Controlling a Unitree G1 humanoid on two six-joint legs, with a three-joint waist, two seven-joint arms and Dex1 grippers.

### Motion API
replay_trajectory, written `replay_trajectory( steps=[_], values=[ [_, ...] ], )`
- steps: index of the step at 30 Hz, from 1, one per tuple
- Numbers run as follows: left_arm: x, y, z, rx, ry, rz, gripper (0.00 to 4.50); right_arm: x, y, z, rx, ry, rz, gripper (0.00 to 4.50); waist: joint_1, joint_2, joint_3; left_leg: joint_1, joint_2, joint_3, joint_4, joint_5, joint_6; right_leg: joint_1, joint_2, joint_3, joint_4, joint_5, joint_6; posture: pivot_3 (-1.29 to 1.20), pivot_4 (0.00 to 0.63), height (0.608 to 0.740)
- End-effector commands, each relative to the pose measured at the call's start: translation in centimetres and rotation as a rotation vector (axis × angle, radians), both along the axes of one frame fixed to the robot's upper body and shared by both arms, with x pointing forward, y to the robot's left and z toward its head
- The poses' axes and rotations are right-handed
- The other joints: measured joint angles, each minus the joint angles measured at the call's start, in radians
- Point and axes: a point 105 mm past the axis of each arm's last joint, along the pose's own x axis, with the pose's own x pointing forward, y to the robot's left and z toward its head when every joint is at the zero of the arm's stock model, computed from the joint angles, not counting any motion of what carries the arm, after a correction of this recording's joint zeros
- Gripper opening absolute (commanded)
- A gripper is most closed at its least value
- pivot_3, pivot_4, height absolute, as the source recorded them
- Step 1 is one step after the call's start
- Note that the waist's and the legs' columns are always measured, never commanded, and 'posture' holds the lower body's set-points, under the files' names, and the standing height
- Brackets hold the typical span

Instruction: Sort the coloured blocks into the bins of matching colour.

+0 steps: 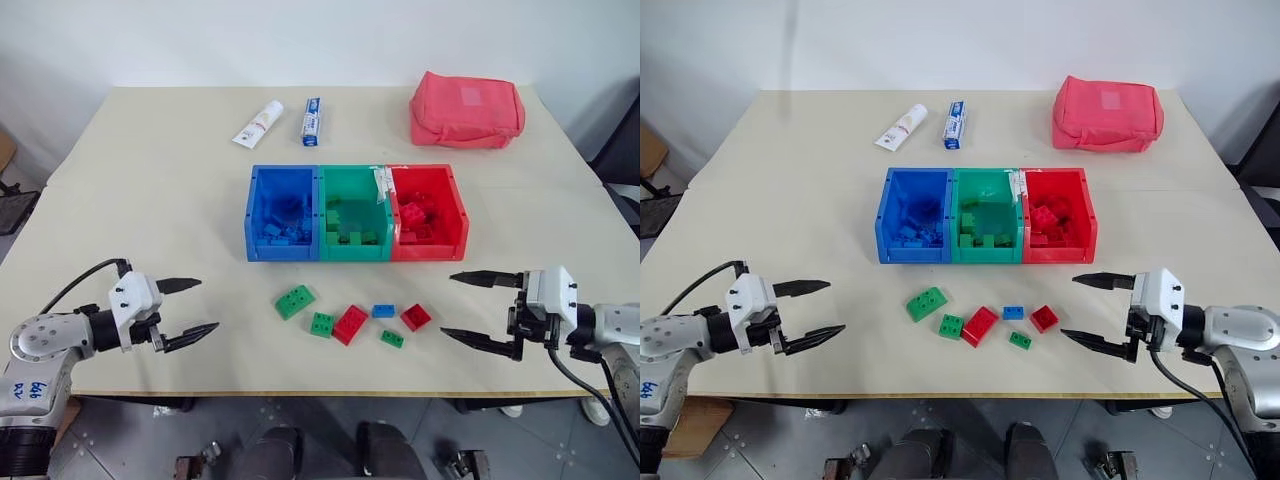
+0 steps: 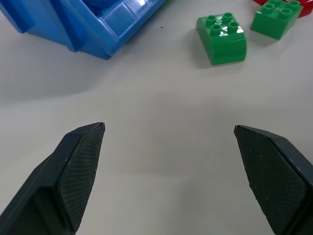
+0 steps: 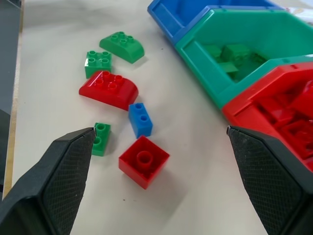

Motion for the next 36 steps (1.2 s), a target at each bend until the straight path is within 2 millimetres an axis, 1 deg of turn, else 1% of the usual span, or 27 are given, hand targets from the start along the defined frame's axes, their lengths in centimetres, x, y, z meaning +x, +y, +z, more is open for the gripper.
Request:
replay_trajectory(
  steps=[1, 3, 6, 8, 10, 12, 14, 16, 19, 22, 25, 28, 30, 32, 33, 35, 36],
  values=[
    [-0.1, -1.0, 1.5, -0.034, -0.055, -0.017, 4.48, 0.3, -0.2, 0.6, 0.014, -0.035, -0.019, 4.5, 0.0, 0.0, 0.0, 0.0, 0.0, 0.0, 0.0, 0.0, 0.0, 0.0, 0.0, 0.0, 0.0, 0.0, 0.0, 0.0, 0.15, 0.74],
    [-0.3, -2.4, 1.7, -0.064, -0.032, -0.063, 4.48, 0.2, -1.3, 0.6, -0.002, -0.031, -0.05, 4.5, 0.001, 0.0, 0.0, 0.0, 0.0, 0.0, 0.001, 0.0, 0.0, 0.0, 0.0, 0.0, 0.0, 0.0, 0.0, 0.0, 0.15, 0.74],
    [-0.8, -4.9, 1.9, -0.076, -0.04, -0.165, 4.48, -0.6, -3.6, -0.1, -0.067, 0.001, -0.098, 4.5, 0.011, 0.0, 0.0, 0.0, 0.0, 0.0, 0.001, 0.0, 0.0, 0.001, 0.0, 0.0, 0.0, 0.0, 0.0, 0.0, 0.15, 0.74],
    [-0.9, -6.9, 2.1, -0.113, -0.055, -0.212, 4.48, -0.9, -5.2, -0.5, -0.106, 0.024, -0.138, 4.5, 0.017, 0.0, 0.0, 0.0, -0.001, 0.0, 0.001, 0.0, 0.001, 0.001, 0.0, 0.0, 0.0, 0.0, 0.0, 0.0, 0.15, 0.74],
    [-1.5, -8.9, 2.1, -0.121, -0.061, -0.286, 4.48, -1.3, -6.3, -1.2, -0.152, 0.057, -0.155, 4.5, 0.021, 0.0, 0.0, 0.0, -0.001, 0.0, 0.001, 0.0, 0.001, 0.001, 0.0, 0.0, -0.001, 0.0, 0.0, 0.0, 0.15, 0.74],
    [-2.1, -10.4, 1.7, -0.096, -0.064, -0.357, 4.48, -1.3, -6.7, -1.7, -0.189, 0.069, -0.15, 4.5, 0.02, 0.0, 0.0, 0.0, 0.0, 0.0, 0.002, 0.0, 0.0, 0.002, 0.0, 0.0, 0.0, 0.0, 0.0, 0.0, 0.15, 0.74],
    [-2.6, -11.4, 1.6, -0.092, -0.064, -0.405, 4.48, -0.9, -6.1, -1.9, -0.199, 0.064, -0.122, 4.5, 0.015, 0.0, 0.0, 0.002, 0.0, 0.002, 0.001, 0.0, 0.0, 0.002, 0.001, 0.0, 0.0, 0.0, 0.0, 0.0, 0.15, 0.74],
    [-2.7, -11.6, 1.7, -0.101, -0.059, -0.416, 4.48, -0.3, -4.9, -1.9, -0.193, 0.06, -0.084, 4.5, 0.008, 0.001, 0.0, 0.003, 0.0, 0.004, 0.0, 0.0, 0.0, 0.002, 0.001, -0.001, 0.0, 0.0, 0.0, 0.0, 0.15, 0.74],
    [-2.7, -11.0, 1.7, -0.095, -0.052, -0.407, 4.48, 0.5, -3.0, -2.1, -0.186, 0.061, -0.02, 4.5, -0.002, 0.001, 0.0, 0.005, 0.001, 0.004, 0.0, 0.0, 0.0, 0.003, 0.002, -0.001, 0.0, 0.0, 0.0, 0.0, 0.15, 0.74],
    [-2.6, -10.2, 1.7, -0.089, -0.048, -0.387, 4.48, 1.2, -1.6, -2.9, -0.2, 0.077, 0.052, 4.5, -0.001, 0.001, 0.0, 0.005, 0.001, 0.003, -0.001, 0.0, 0.0, 0.003, 0.002, -0.001, 0.0, 0.0, 0.0, 0.0, 0.15, 0.74],
    [-2.5, -9.2, 1.7, -0.084, -0.058, -0.35, 4.48, 3.0, 0.5, -3.6, -0.2, 0.104, 0.11, 4.5, -0.003, 0.001, 0.0, 0.005, 0.0, 0.003, 0.0, 0.0, 0.0, 0.004, 0.001, -0.001, -0.001, 0.0, 0.0, 0.0, 0.15, 0.74],
    [-2.9, -8.6, 1.4, -0.075, -0.045, -0.333, 4.48, 3.7, 1.2, -4.7, -0.26, 0.121, 0.174, 4.5, -0.004, 0.001, 0.0, 0.005, 0.0, 0.003, -0.001, 0.0, 0.0, 0.004, 0.001, -0.001, 0.0, 0.0, 0.0, 0.0, 0.15, 0.74],
    [-2.8, -8.2, 1.3, -0.066, -0.049, -0.311, 4.48, 4.5, 1.5, -5.0, -0.264, 0.126, 0.178, 4.5, -0.001, 0.001, 0.0, 0.005, 0.001, 0.002, -0.001, 0.0, 0.0, 0.003, 0.001, -0.001, 0.0, 0.0, 0.0, 0.0, 0.15, 0.74],
    [-2.6, -7.8, 1.4, -0.065, -0.061, -0.288, 4.5, 5.2, 1.9, -4.9, -0.246, 0.126, 0.181, 4.11, 0.0, 0.001, 0.0, 0.005, 0.0, 0.001, -0.001, 0.0, 0.0, 0.003, 0.001, -0.001, -0.001, 0.0, 0.0, 0.0, 0.15, 0.74],
    [-2.5, -7.7, 1.5, -0.064, -0.069, -0.278, 4.5, 5.2, 2.1, -5.0, -0.245, 0.133, 0.196, 3.92, -0.001, 0.001, 0.0, 0.005, 0.0, 0.001, -0.001, 0.0, 0.0, 0.004, 0.001, -0.001, -0.001, 0.0, 0.0, 0.0, 0.15, 0.74],
    [-2.4, -7.6, 1.6, -0.065, -0.078, -0.266, 4.5, 5.3, 2.3, -5.1, -0.24, 0.13, 0.213, 3.32, -0.001, 0.001, 0.0, 0.005, 0.0, 0.001, 0.0, 0.0, 0.0, 0.004, 0.001, -0.001, -0.001, 0.0, 0.0, 0.0, 0.15, 0.74],
    [-2.4, -7.5, 1.6, -0.065, -0.081, -0.262, 4.5, 5.4, 2.3, -5.1, -0.234, 0.129, 0.215, 2.94, -0.002, 0.001, 0.0, 0.005, 0.0, 0.001, 0.0, 0.0, 0.0, 0.004, 0.001, -0.001, -0.001, 0.0, 0.0, 0.0, 0.15, 0.74]
  ],
)
